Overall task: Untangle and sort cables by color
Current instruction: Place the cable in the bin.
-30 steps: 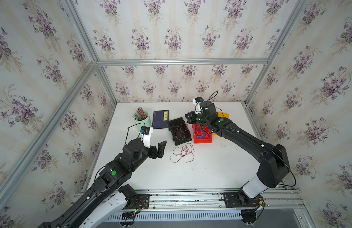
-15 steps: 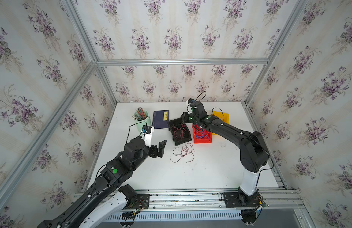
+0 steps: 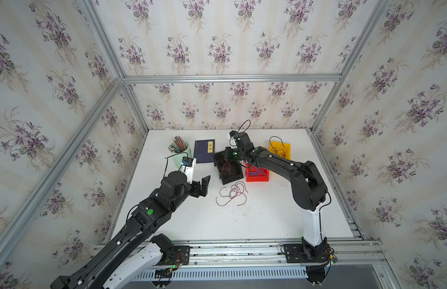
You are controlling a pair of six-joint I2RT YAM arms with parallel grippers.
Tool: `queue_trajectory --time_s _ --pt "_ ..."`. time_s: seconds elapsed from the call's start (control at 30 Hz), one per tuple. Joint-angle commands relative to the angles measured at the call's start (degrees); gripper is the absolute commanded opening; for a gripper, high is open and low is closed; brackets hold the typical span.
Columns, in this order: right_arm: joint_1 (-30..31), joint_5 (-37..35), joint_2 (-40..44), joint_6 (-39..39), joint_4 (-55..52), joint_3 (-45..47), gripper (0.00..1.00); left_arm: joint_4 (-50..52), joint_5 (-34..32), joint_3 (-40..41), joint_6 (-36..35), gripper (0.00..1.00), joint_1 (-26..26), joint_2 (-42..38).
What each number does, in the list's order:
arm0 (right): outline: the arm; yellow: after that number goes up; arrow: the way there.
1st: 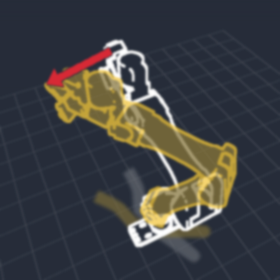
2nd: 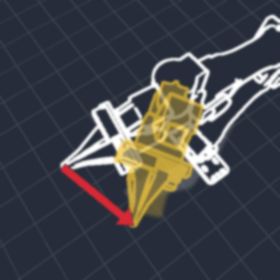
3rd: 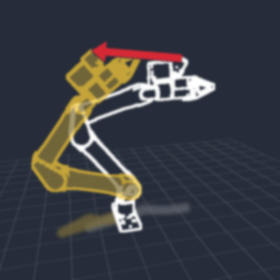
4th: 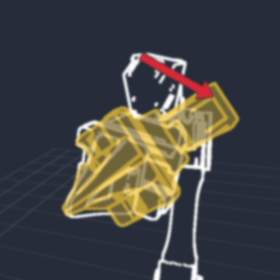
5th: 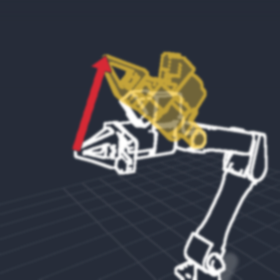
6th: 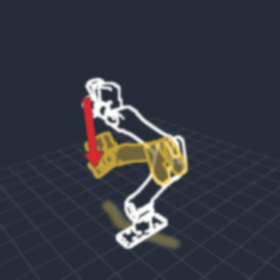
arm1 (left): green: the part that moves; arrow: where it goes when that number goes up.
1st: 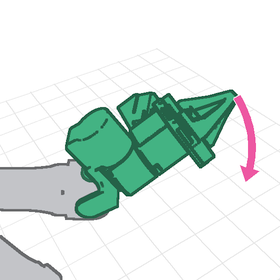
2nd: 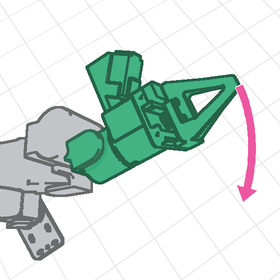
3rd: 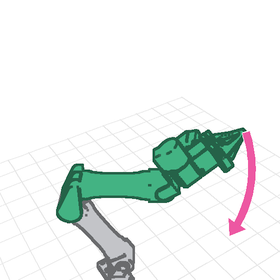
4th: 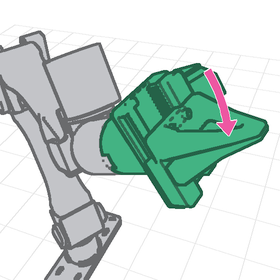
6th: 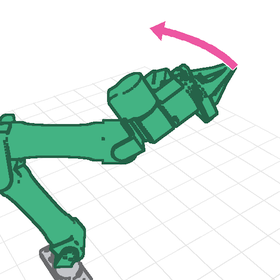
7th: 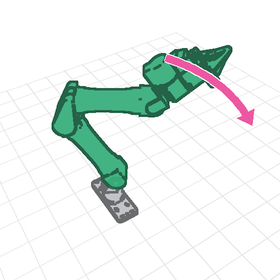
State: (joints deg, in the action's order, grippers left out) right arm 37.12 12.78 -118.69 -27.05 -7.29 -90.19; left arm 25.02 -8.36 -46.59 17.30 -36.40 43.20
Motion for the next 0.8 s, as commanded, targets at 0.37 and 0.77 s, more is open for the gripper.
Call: queue_trajectory --time_s 0.37,0.77 --pt "0.05 0.59 -3.38 3.66 -10.05 -5.08 0.28 -2.14 1.23 1.11 2.19 0.99 0.06 -0.40" --pt "0.05 1.47 3.57 4.77 -16.63 -7.65 0.47 -4.45 1.86 1.72 3.58 0.99 0.05 1.35"
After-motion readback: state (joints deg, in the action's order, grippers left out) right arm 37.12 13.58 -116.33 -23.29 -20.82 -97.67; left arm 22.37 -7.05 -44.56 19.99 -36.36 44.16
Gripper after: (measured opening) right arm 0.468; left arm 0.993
